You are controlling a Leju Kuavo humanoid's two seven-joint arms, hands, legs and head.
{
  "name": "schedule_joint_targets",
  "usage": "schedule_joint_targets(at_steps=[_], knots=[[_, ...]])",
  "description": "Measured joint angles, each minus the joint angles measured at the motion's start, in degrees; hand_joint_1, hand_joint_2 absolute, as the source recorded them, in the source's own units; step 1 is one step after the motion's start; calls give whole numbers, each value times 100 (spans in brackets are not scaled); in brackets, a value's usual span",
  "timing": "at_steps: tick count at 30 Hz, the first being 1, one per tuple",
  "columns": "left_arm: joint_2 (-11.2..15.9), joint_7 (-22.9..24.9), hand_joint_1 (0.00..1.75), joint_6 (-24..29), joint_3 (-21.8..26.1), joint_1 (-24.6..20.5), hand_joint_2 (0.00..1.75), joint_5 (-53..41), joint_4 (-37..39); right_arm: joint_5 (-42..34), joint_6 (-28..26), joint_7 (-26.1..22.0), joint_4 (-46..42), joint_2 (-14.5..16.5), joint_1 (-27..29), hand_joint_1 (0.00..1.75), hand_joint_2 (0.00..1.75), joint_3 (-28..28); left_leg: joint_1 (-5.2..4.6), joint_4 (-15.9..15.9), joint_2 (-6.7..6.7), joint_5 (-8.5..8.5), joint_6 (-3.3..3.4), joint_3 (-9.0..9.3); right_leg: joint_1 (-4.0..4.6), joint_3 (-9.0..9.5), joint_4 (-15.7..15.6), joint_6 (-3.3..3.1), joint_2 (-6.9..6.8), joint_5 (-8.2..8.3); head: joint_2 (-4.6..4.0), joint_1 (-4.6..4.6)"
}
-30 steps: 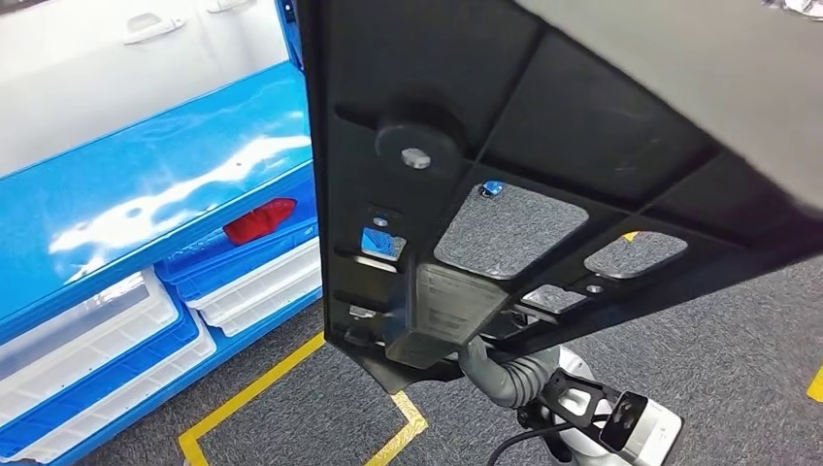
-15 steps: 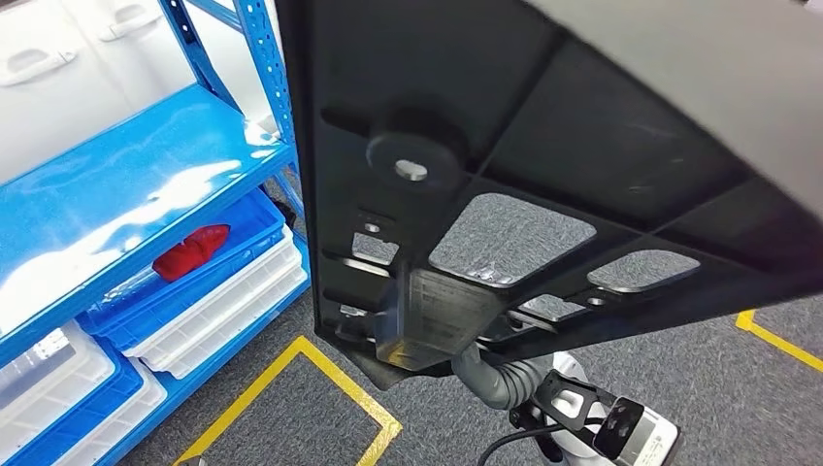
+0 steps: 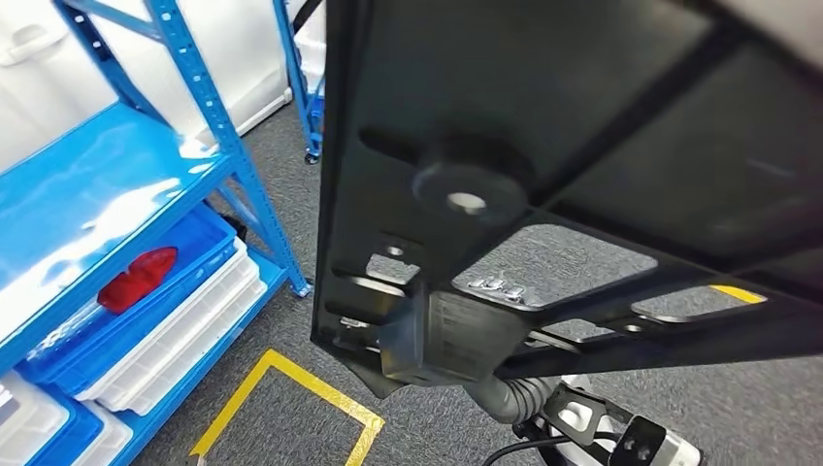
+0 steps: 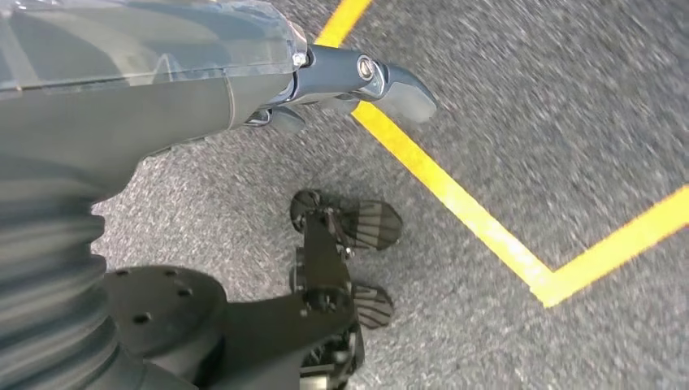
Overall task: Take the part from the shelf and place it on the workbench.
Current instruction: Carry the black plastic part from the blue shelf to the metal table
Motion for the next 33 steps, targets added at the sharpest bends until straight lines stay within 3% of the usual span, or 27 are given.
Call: schedule_joint_targets(at_steps=[3, 5, 7, 8, 9, 10, 12, 13, 15, 16, 18, 20, 22, 24, 25, 26, 28, 30, 31, 33], knots=[[-21, 124, 0, 48, 45, -13, 175, 60, 0, -98, 82, -4, -22, -9, -28, 175, 175, -4, 6, 9, 97, -41, -97, 26, 11, -16, -48, -100, 161, 13, 1, 0], [-34, 253, 0, 182, 61, -14, 175, 45, 0, -240, 119, -4, -22, -15, -106, 175, 175, -10, 31, 292, -129, -260, -146, -80, -26, -10, -86, -168, 279, 50, 1, 0], [-42, 331, 0, 343, 63, 11, 175, 19, 0, -433, 158, -5, -21, -36, -203, 175, 175, -42, 45, 1024, -426, -656, -172, -403, -32, -12, -94, -207, 409, 68, 2, -1], [-43, 349, 0, 402, 65, 26, 175, 15, 0, -517, 181, -3, -20, -57, -233, 175, 175, -75, 46, 1409, -484, -801, -178, -581, -26, -14, -93, -215, 482, 71, 2, -1], [-42, 359, 0, 442, 67, 38, 175, 11, 0, -585, 204, -2, -20, -83, -249, 175, 175, -114, 45, 1668, -508, -858, -180, -708, -21, -13, -91, -218, 555, 73, 1, -1], [-42, 362, 0, 450, 68, 45, 175, 7, 0, -633, 226, 2, -20, -114, -255, 175, 175, -155, 45, 1685, -519, -779, -172, -729, -17, -11, -86, -218, 636, 74, 1, 0], [-41, 364, 0, 381, 72, 46, 175, 10, 0, -669, 260, 8, -20, -159, -257, 175, 175, -216, 45, 1106, -603, -371, -136, -494, -17, -3, -68, -212, 790, 71, 0, 0], [-37, 369, 0, 322, 79, 48, 175, 19, 1, -676, 273, 8, -19, -174, -257, 175, 175, -239, 51, 691, -757, -170, -106, -318, -16, -8, -55, -199, 867, 69, 1, 0], [-30, 385, 0, 209, 92, 55, 175, 43, 1, -670, 284, 3, -14, -188, -255, 175, 175, -275, 58, 142, -1012, 11, -67, -91, -31, -53, -32, -143, 1009, 80, 1, 0], [-27, 393, 0, 167, 96, 54, 175, 47, 1, -658, 285, 1, -11, -192, -248, 175, 175, -290, 56, 64, -1059, 0, -52, -62, -46, -84, -33, -103, 1077, 98, 2, -1], [-29, 395, 0, 85, 100, 41, 175, 49, 0, -632, 282, 0, -7, -199, -233, 175, 175, -316, 58, 0, -932, 22, -10, -40, -72, -125, -46, -21, 1179, 131, 1, -1], [-31, 369, 0, 22, 102, 32, 175, 35, 0, -606, 272, -1, -5, -203, -245, 175, 175, -334, 75, -81, -771, 67, 65, -4, -44, -232, 153, 35, 951, 1, 1, -1], [-29, 320, 0, -8, 103, 37, 175, 0, 0, -570, 266, -1, 3, -204, -269, 175, 175, -340, 56, -117, -597, 75, 117, 14, -34, -542, 786, 71, 579, -343, 1, 1], [-29, 284, 0, -24, 103, 45, 175, -22, 0, -548, 266, 5, 19, -207, -274, 175, 175, -340, 33, -110, -428, 59, 131, 12, -69, -864, 1450, 99, 441, -601, 2, 1], [-29, 274, 0, -33, 103, 45, 175, -21, 0, -545, 266, 10, 26, -209, -275, 175, 175, -340, 29, -105, -348, 49, 126, 14, -83, -903, 1545, 109, 411, -592, 1, 1], [-30, 267, 0, -43, 103, 41, 175, -19, 0, -545, 266, 16, 30, -210, -279, 175, 175, -341, 29, -97, -274, 37, 116, 19, -93, -818, 1406, 115, 378, -479, 1, 0], [-32, 260, 0, -64, 103, 30, 175, -14, 0, -545, 265, 27, 33, -212, -307, 175, 175, -341, 28, -70, -146, -5, 79, 39, -90, -394, 645, 104, 189, -151, 0, 0], [-32, 254, 0, -80, 104, 24, 175, 1, 0, -553, 263, 45, 34, -213, -345, 175, 175, -341, 2, -32, -44, -53, 21, 55, -48, -88, 70, 47, 10, 3, 1, 0], [-31, 250, 0, -85, 104, 22, 175, 13, 0, -564, 262, 62, 34, -215, -360, 175, 175, -340, -11, -23, 3, -68, -12, 62, -21, -55, -15, 11, -12, -5, 1, 0], [-32, 230, 0, -94, 112, 8, 175, 56, 0, -601, 255, 113, 34, -218, -380, 175, 175, -340, -15, -26, 97, -88, -73, 81, 0, -70, -21, -54, 116, 8, 2, 0]])
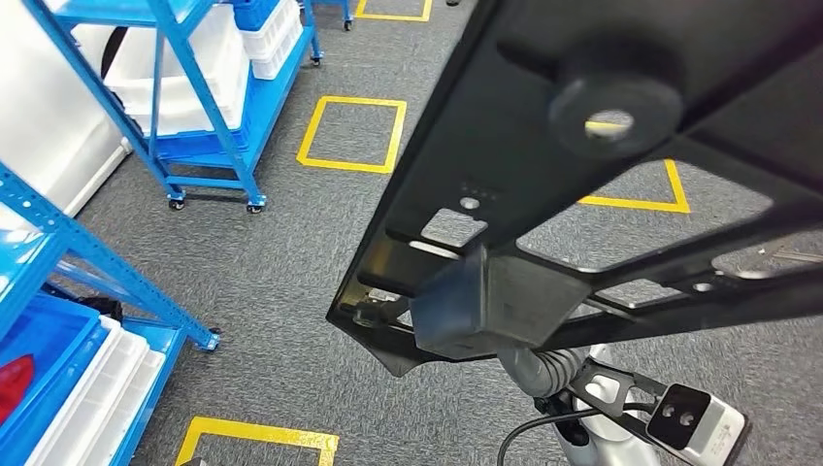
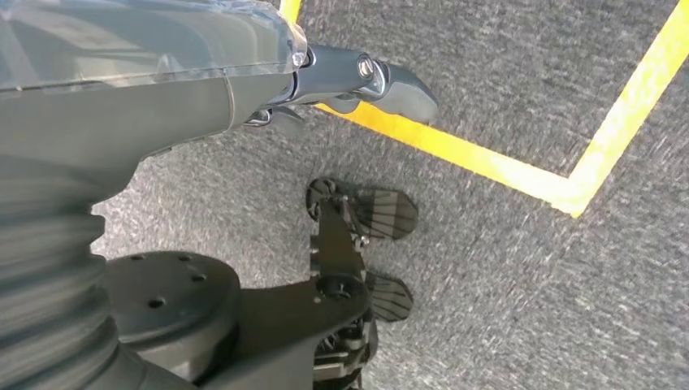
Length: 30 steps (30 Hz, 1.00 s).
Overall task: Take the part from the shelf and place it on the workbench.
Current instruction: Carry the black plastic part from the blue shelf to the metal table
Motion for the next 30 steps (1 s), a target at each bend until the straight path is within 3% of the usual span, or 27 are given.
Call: schedule_joint_targets(at_steps=[1, 3, 5, 6, 7, 8, 9, 11, 13, 14, 15, 16, 18, 19, 21, 22, 23, 25, 26, 28, 29, 30], knots=[[-1, -14, 0, -2, 9, -10, 175, 19, 0, -20, -4, 27, -1, -1, -11, 175, 175, 1, 13, 24, -27, -37, -31, 1, -6, 4, -15, -30, 55, 9, 0, 0], [-5, -44, 0, -6, 40, -14, 175, 64, 0, -62, -4, 65, 3, 3, -52, 175, 175, 8, 42, 379, -272, -284, -72, -139, -35, 21, -53, -97, 167, 31, 0, -1], [-8, -56, 0, 0, 84, 8, 175, 105, 0, -91, 10, 76, 21, 13, -88, 175, 175, 19, 57, 1146, -543, -649, -87, -496, -35, 24, -58, -137, 290, 36, -1, -1], [-8, -57, 0, 7, 104, 22, 175, 121, 0, -98, 18, 79, 34, 18, -93, 175, 175, 26, 57, 1499, -589, -764, -91, -675, -28, 24, -55, -143, 364, 36, -1, -1], [-8, -57, 0, 11, 119, 34, 175, 129, 0, -103, 24, 81, 49, 21, -95, 175, 175, 31, 57, 1681, -607, -770, -89, -784, -23, 25, -49, -144, 444, 36, -1, -1], [-8, -59, 0, 13, 129, 40, 175, 134, 0, -108, 27, 86, 61, 22, -95, 175, 175, 38, 57, 1646, -621, -662, -82, -796, -20, 27, -40, -143, 528, 35, -1, -1], [-7, -65, 0, 14, 138, 42, 175, 137, 0, -115, 28, 92, 70, 24, -98, 175, 175, 43, 59, 1404, -649, -463, -71, -713, -21, 30, -27, -139, 609, 32, -1, -1], [-5, -90, 0, 16, 159, 43, 175, 138, 0, -135, 33, 108, 77, 39, -112, 175, 175, 49, 75, 647, -870, -46, -38, -416, -20, 22, 10, -111, 762, 21, -1, -2], [-3, -131, 0, 15, 183, 42, 175, 134, 0, -147, 42, 131, 77, 64, -122, 175, 175, 50, 85, 197, -1079, 79, -13, -229, -29, -19, 41, -53, 890, 27, -1, -1], [-2, -150, 0, 14, 193, 39, 175, 130, 0, -145, 49, 138, 76, 73, -118, 175, 175, 51, 78, 150, -1102, 56, 3, -206, -39, -43, 37, -13, 949, 43, 0, -1], [-2, -166, 0, 11, 203, 31, 175, 127, 0, -143, 59, 145, 75, 78, -111, 175, 175, 51, 75, 119, -1047, 61, 30, -190, -53, -62, 22, 28, 1006, 64, 0, -1], [-2, -177, 0, 10, 213, 22, 175, 127, 0, -140, 74, 143, 75, 78, -104, 175, 175, 52, 77, 93, -981, 82, 69, -178, -54, -81, 30, 62, 969, 63, 0, -1], [3, -220, 0, 8, 242, 10, 175, 145, 0, -141, 122, 129, 78, 78, -116, 175, 175, 55, 84, 27, -837, 125, 150, -153, -31, -200, 261, 109, 681, -89, 0, -1], [12, -246, 0, 9, 259, 11, 175, 156, 0, -148, 142, 114, 84, 78, -126, 175, 175, 57, 74, 12, -761, 135, 178, -147, -28, -335, 555, 120, 488, -256, 0, 0], [43, -282, 0, 11, 285, 27, 175, 156, 0, -162, 162, 80, 113, 78, -138, 175, 175, 64, 46, 10, -601, 128, 210, -149, -51, -690, 1294, 140, 327, -585, -1, 0], [61, -291, 0, 14, 293, 33, 175, 145, 0, -166, 167, 64, 136, 78, -137, 175, 175, 68, 38, 12, -517, 122, 213, -148, -66, -807, 1540, 145, 305, -647, -1, 0], [76, -295, 0, 16, 296, 34, 175, 131, 0, -166, 172, 50, 161, 78, -136, 175, 175, 75, 33, 13, -438, 115, 212, -146, -74, -820, 1573, 147, 289, -601, -1, 0], [94, -303, 0, 18, 303, 23, 175, 110, 0, -164, 179, 29, 204, 78, -138, 175, 175, 90, 29, 15, -306, 95, 194, -127, -72, -515, 1011, 126, 180, -283, 0, 0], [100, -308, 0, 19, 306, 18, 175, 106, 0, -163, 180, 21, 220, 78, -143, 175, 175, 96, 18, 18, -249, 78, 175, -113, -46, -290, 594, 101, 24, -145, 0, 0], [109, -322, 0, 24, 314, 16, 175, 104, 0, -165, 179, -1, 246, 78, -157, 175, 175, 107, -5, 28, -142, 42, 121, -87, 19, -6, 48, 44, -182, -4, 0, 0], [114, -330, 0, 27, 319, 17, 175, 104, 0, -169, 174, -17, 262, 78, -163, 175, 175, 113, -14, 31, -84, 27, 92, -77, 49, 17, -23, 24, -199, -12, -1, 0], [117, -337, 0, 28, 322, 14, 175, 104, 0, -175, 166, -35, 278, 78, -167, 175, 175, 121, -15, 28, -21, 17, 63, -64, 60, 6, -31, 4, -115, 2, -1, 0]])
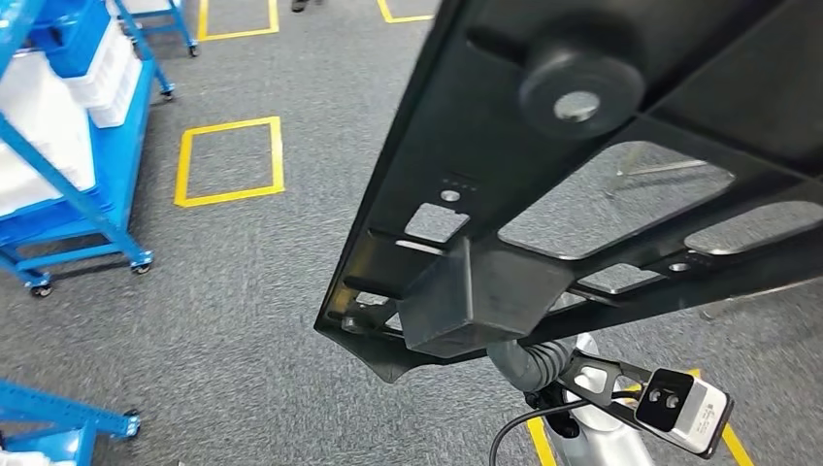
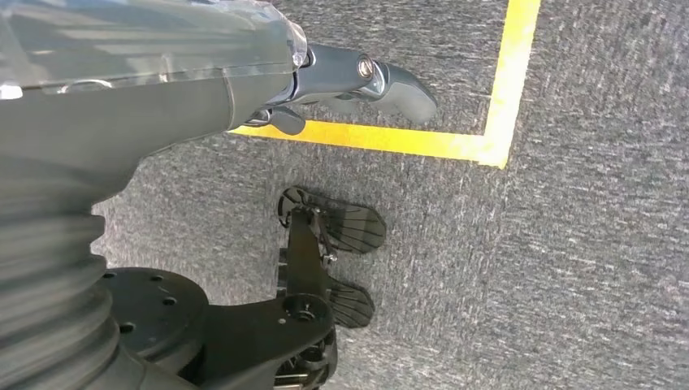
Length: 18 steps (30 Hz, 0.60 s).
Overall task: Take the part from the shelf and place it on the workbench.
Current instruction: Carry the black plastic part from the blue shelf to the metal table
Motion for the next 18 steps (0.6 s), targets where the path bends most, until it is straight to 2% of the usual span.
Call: schedule_joint_targets(at_steps=[1, 2, 3, 5, 6, 7, 8, 9, 10, 12, 13, 14, 16, 17, 18], knots=[[9, -5, 0, -6, 3, -6, 175, -11, -1, -8, -14, -20, 18, 1, -3, 175, 175, 7, 9, 3, 34, -24, -30, 11, -13, 7, -21, -24, 72, 14, 0, 0], [19, -4, 0, -20, 4, -11, 175, -33, -1, -20, -30, -38, 36, 1, -16, 175, 175, 12, 19, 54, -29, -77, -60, 6, -28, 21, -50, -51, 140, 31, -1, 0], [34, 1, 0, -41, 2, -15, 175, -60, -2, -34, -46, -50, 52, 2, -40, 175, 175, 16, 34, 201, -156, -183, -86, -45, -48, 37, -79, -82, 205, 49, 0, -1], [80, 44, 0, -78, -5, -4, 175, -114, -1, -93, -75, -63, 88, 8, -88, 175, 175, 24, 59, 865, -482, -527, -126, -341, -65, 54, -103, -122, 341, 67, 0, -2], [110, 75, 0, -87, -8, 8, 175, -127, -1, -130, -86, -61, 107, 12, -101, 175, 175, 27, 63, 1265, -557, -684, -141, -539, -64, 54, -100, -132, 419, 69, 0, -2], [140, 112, 0, -87, -9, 21, 175, -134, 0, -165, -93, -56, 122, 15, -102, 175, 175, 29, 64, 1561, -586, -760, -153, -696, -64, 55, -95, -134, 504, 68, 0, -2], [170, 142, 0, -84, -10, 32, 175, -137, 0, -188, -97, -44, 132, 15, -101, 175, 175, 29, 67, 1656, -593, -719, -160, -767, -66, 56, -87, -132, 590, 67, 0, -2], [193, 164, 0, -80, -10, 37, 175, -139, 0, -201, -100, -26, 137, 18, -100, 175, 175, 29, 73, 1526, -601, -573, -163, -734, -71, 60, -76, -127, 674, 64, 0, -2], [215, 179, 0, -76, -10, 38, 175, -139, 0, -202, -103, -7, 134, 22, -100, 175, 175, 29, 87, 1189, -651, -346, -165, -602, -77, 63, -58, -113, 755, 55, -1, -2], [249, 190, 0, -72, -10, 39, 175, -134, 0, -187, -113, 27, 113, 39, -101, 175, 175, 29, 136, 444, -963, -16, -163, -288, -88, 38, -1, -65, 903, 32, -1, -1], [258, 192, 0, -70, -10, 40, 175, -131, 0, -168, -115, 43, 97, 50, -97, 175, 175, 30, 151, 217, -1107, 50, -153, -192, -93, 8, 23, -28, 969, 31, -1, -1], [263, 190, 0, -70, -9, 41, 175, -123, 0, -134, -114, 57, 79, 62, -79, 175, 175, 31, 154, 134, -1195, 41, -131, -159, -100, -26, 36, 9, 1034, 40, 0, -1], [260, 172, 0, -78, -5, 35, 175, -102, 0, -30, -85, 77, 32, 83, -10, 175, 175, 33, 144, 109, -1099, 53, -63, -154, -116, -70, 30, 83, 1144, 71, 1, -2], [256, 154, 0, -88, -3, 30, 175, -96, 0, 25, -60, 79, 4, 90, 27, 175, 175, 34, 147, 87, -1024, 69, -20, -145, -108, -94, 63, 108, 1080, 47, 0, -1], [251, 130, 0, -108, -1, 26, 175, -101, 0, 70, -37, 78, -20, 94, 51, 175, 175, 36, 149, 61, -943, 85, 23, -137, -97, -155, 185, 128, 942, -36, 0, -1]])
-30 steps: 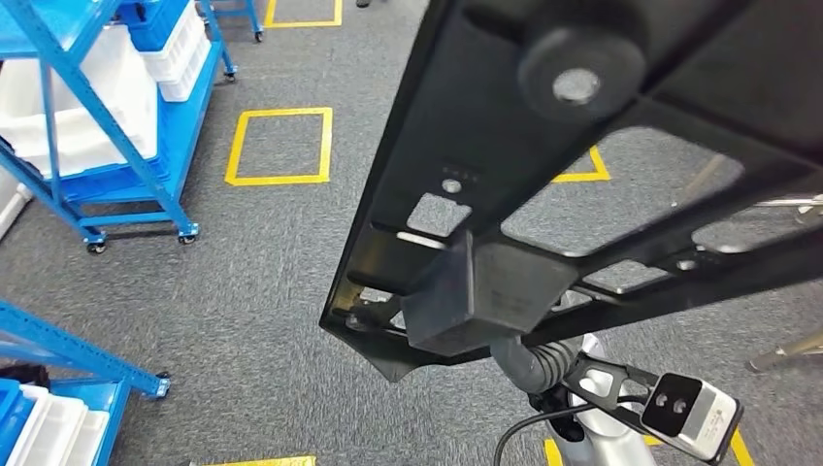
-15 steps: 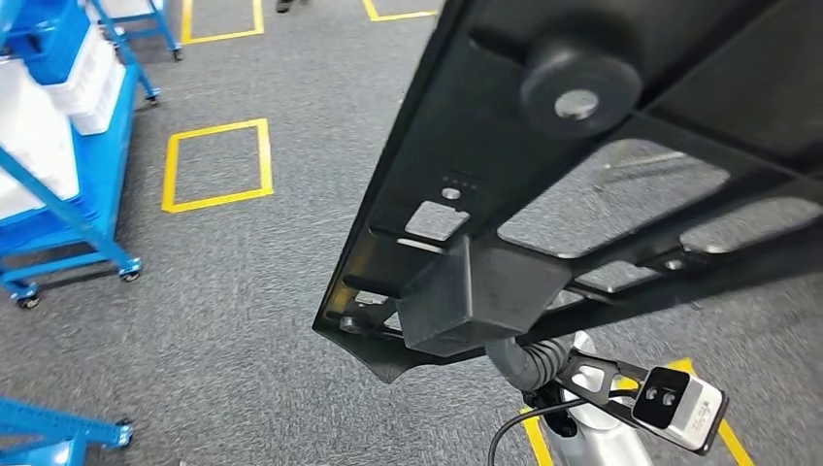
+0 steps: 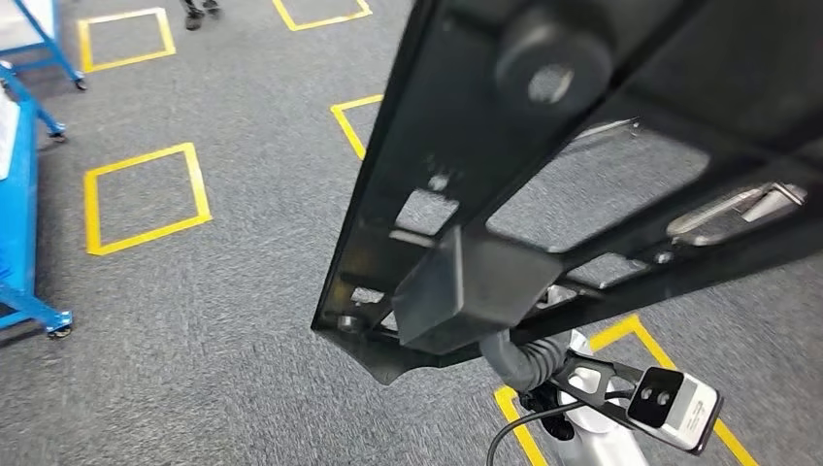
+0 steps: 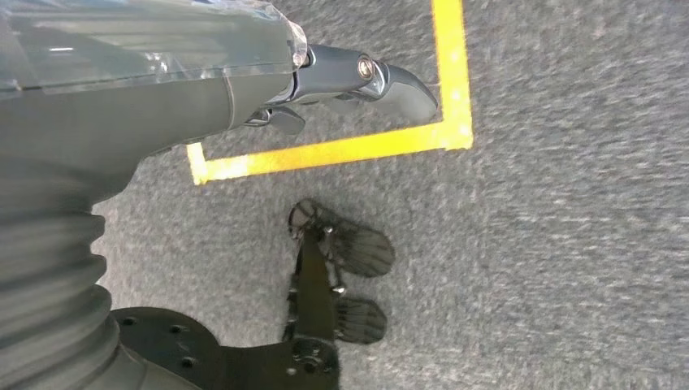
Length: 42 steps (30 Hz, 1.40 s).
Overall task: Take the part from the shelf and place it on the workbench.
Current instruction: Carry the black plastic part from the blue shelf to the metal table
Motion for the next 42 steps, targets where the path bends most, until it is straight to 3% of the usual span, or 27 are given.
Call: schedule_joint_targets(at_steps=[2, 4, 5, 6, 7, 9, 11, 13, 15, 17, 19, 20, 21, 23, 25, 27, 29, 31, 33, 35, 36, 37, 40, 42], knots=[[-12, -48, 0, -51, 2, 4, 175, -35, 0, 50, 22, -3, -32, 13, 29, 175, 175, 4, -23, -28, 172, 12, 65, 8, 18, -282, 608, 19, -368, -339, 0, 1], [-24, -71, 0, -90, 2, 16, 175, -77, 0, 71, 20, -2, -39, 22, 74, 175, 175, 6, -53, -27, 350, 2, 91, 5, 4, -630, 1350, 32, -507, -642, 0, 1], [-31, -73, 0, -98, 2, 17, 175, -96, 0, 81, 19, 2, -39, 22, 99, 175, 175, 6, -60, -26, 435, -4, 93, 6, -1, -699, 1504, 35, -527, -660, 0, 1], [-39, -72, 0, -104, 2, 11, 175, -113, 0, 89, 18, 8, -39, 22, 116, 175, 175, 6, -63, -25, 514, -11, 92, 9, -4, -649, 1426, 33, -547, -571, 0, 1], [-53, -70, 0, -112, 1, 2, 175, -127, 0, 87, 16, 21, -39, 22, 126, 175, 175, 6, -66, -25, 586, -19, 86, 17, -2, -477, 1118, 24, -589, -402, 0, 1], [-92, -56, 0, -132, -9, -18, 175, -176, 0, 62, 18, 52, -37, 22, 129, 175, 175, 5, -80, -26, 705, -42, 57, 47, 38, -4, 268, -23, -816, -96, 1, 1], [-137, -36, 0, -156, -40, -29, 175, -245, 0, 33, 18, 106, -17, 22, 117, 175, 175, 3, -97, -28, 805, -67, 4, 72, 95, 222, -173, -78, -950, -4, 0, 1], [-187, -24, 0, -181, -88, -47, 175, -321, -1, 37, 0, 207, 48, 37, 69, 175, 175, -1, -105, -41, 916, -82, -57, 101, 110, 212, -211, -123, -843, 8, 0, 1], [-243, -21, 0, -208, -131, -81, 175, -376, -2, 74, -32, 324, 119, 84, 5, 175, 175, -3, -94, 56, 810, -179, -110, 85, 74, 242, -269, -177, -732, 44, 0, 0], [-294, -13, 0, -237, -166, -96, 175, -396, -2, 121, -68, 399, 158, 146, -36, 175, 175, -2, -77, 585, 513, -483, -146, -154, 38, 274, -311, -221, -628, 70, -1, -1], [-331, 7, 0, -256, -192, -75, 175, -394, -2, 155, -93, 423, 187, 178, -45, 175, 175, -1, -75, 1371, 367, -792, -170, -547, 35, 274, -306, -237, -492, 73, -1, -1], [-341, 22, 0, -257, -199, -62, 175, -390, -2, 163, -99, 416, 201, 180, -41, 175, 175, 0, -75, 1594, 354, -816, -177, -676, 36, 275, -299, -238, -412, 72, -1, -1], [-347, 35, 0, -256, -203, -53, 175, -384, -2, 170, -102, 402, 211, 180, -38, 175, 175, 1, -74, 1603, 350, -726, -178, -710, 35, 277, -290, -235, -328, 69, -1, -1], [-352, 56, 0, -244, -204, -51, 175, -356, -2, 171, -105, 362, 220, 179, -34, 175, 175, 3, -59, 976, 255, -287, -171, -472, 23, 288, -259, -207, -166, 50, -1, -1], [-358, 66, 0, -230, -204, -51, 175, -320, -1, 171, -107, 332, 216, 179, -32, 175, 175, 5, -30, 281, -13, -5, -149, -173, 22, 264, -204, -153, -21, 22, -1, -1], [-371, 77, 0, -223, -204, -49, 175, -293, 0, 178, -110, 303, 215, 179, -4, 175, 175, 6, -27, 71, -135, -1, -97, -80, 15, 210, -177, -84, 103, 24, 0, 0], [-392, 83, 0, -222, -203, -54, 175, -282, 0, 184, -116, 271, 214, 174, 44, 175, 175, 6, -33, 37, -12, 15, -17, -67, -1, 178, -173, -14, 149, 31, 1, -1], [-414, 82, 0, -219, -201, -60, 175, -281, 0, 186, -117, 240, 211, 167, 64, 175, 175, 6, -29, -7, 128, 42, 62, -50, 13, 64, 59, 45, -115, -131, 1, 0], [-422, 82, 0, -205, -196, -45, 175, -269, 0, 187, -111, 203, 217, 163, 66, 175, 175, 6, -46, -22, 279, 44, 110, -45, 10, -256, 727, 90, -442, -485, 1, 1], [-423, 79, 0, -186, -186, -26, 175, -245, 0, 180, -100, 173, 240, 160, 70, 175, 175, 6, -63, -19, 437, 31, 123, -46, -8, -575, 1372, 113, -531, -706, 1, 1], [-423, 73, 0, -181, -181, -24, 175, -232, 0, 172, -96, 166, 255, 158, 68, 175, 175, 6, -67, -18, 512, 23, 123, -43, -11, -602, 1427, 113, -548, -665, 0, 1], [-424, 65, 0, -180, -175, -28, 175, -222, 0, 160, -93, 164, 266, 157, 63, 175, 175, 6, -70, -17, 579, 14, 120, -34, -9, -506, 1244, 105, -572, -523, 0, 1], [-428, 46, 0, -185, -148, -42, 175, -208, 0, 118, -92, 163, 278, 158, 11, 175, 175, 7, -96, -17, 743, -26, 79, 14, 55, 100, 87, 9, -849, -54, 0, 1], [-431, 41, 0, -183, -126, -43, 175, -204, 0, 85, -92, 159, 287, 157, -21, 175, 175, 7, -119, -19, 842, -51, 28, 37, 110, 233, -209, -61, -929, -9, 0, 1]])
